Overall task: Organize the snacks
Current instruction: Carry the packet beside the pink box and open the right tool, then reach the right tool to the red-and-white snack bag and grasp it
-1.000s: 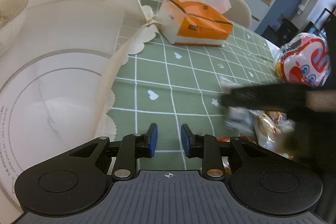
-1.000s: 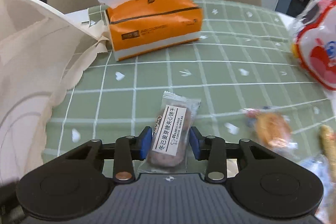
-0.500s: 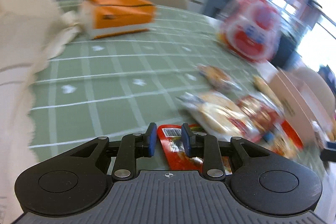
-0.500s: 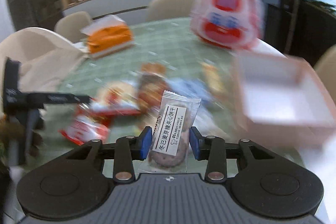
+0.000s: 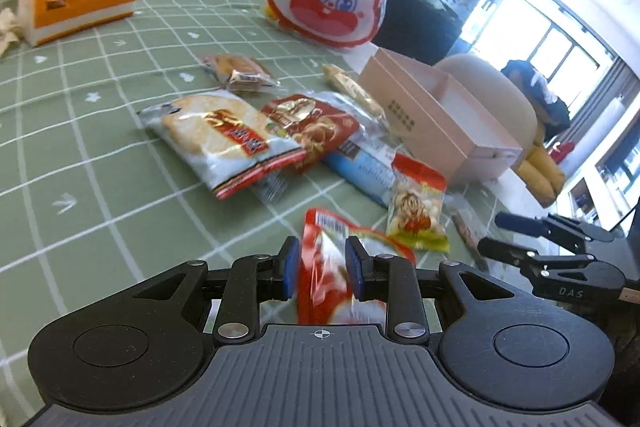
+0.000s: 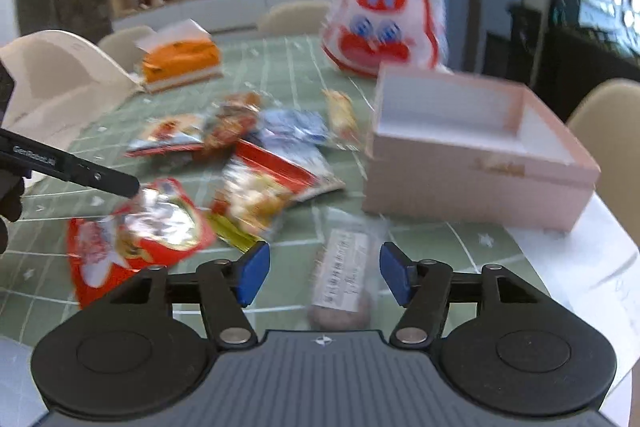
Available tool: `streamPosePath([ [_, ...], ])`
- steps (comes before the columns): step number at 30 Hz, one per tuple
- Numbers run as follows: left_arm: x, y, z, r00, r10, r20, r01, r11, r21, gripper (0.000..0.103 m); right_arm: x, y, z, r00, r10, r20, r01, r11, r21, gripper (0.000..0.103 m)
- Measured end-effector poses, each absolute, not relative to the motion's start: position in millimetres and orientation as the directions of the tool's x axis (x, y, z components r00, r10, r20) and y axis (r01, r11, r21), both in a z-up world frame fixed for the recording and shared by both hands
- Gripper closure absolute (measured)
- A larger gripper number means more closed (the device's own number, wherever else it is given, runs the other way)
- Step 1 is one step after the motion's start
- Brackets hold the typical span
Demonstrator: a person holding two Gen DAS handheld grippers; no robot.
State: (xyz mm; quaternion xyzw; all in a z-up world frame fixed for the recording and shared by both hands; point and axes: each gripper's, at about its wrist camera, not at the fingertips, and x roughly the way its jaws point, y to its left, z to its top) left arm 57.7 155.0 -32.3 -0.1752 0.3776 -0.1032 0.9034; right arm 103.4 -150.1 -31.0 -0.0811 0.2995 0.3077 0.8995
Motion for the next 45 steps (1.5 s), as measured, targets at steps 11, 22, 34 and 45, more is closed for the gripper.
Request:
streamPosePath([
  [11, 38.6, 172.2, -44.6, 0.68, -0.316, -0.662, 0.009, 0.906, -0.423, 0.074, 84.1, -94.0, -50.8, 0.454, 0.648, -0.612, -0.708, 0.679, 0.193, 0.036],
  [22, 40.5, 167.1, -40.8, 0.634, -0.531, -0.562, 0.125, 0.788, -0.603, 0.07, 76.3, -85.7, -54.0, 0.492, 0.619, -0.612, -0.706, 0.695, 0.136, 0.038],
  [34, 46.0, 138.2, -24.7, 0.649, -0.384, -0.657, 0.064, 0.888, -0.455, 0.07, 73.6, -98.3, -54.7, 0.5, 0.622, -0.602, -0.682, 0.711, 0.168, 0.041],
  [45, 52.9, 157.4, -44.8, 0.645, -0.368, -0.67, -0.018, 0.869, -0.495, 0.059, 67.4, -90.7, -55.3, 0.527, 0.59, -0.612, -0.685, 0.721, 0.104, 0.042],
])
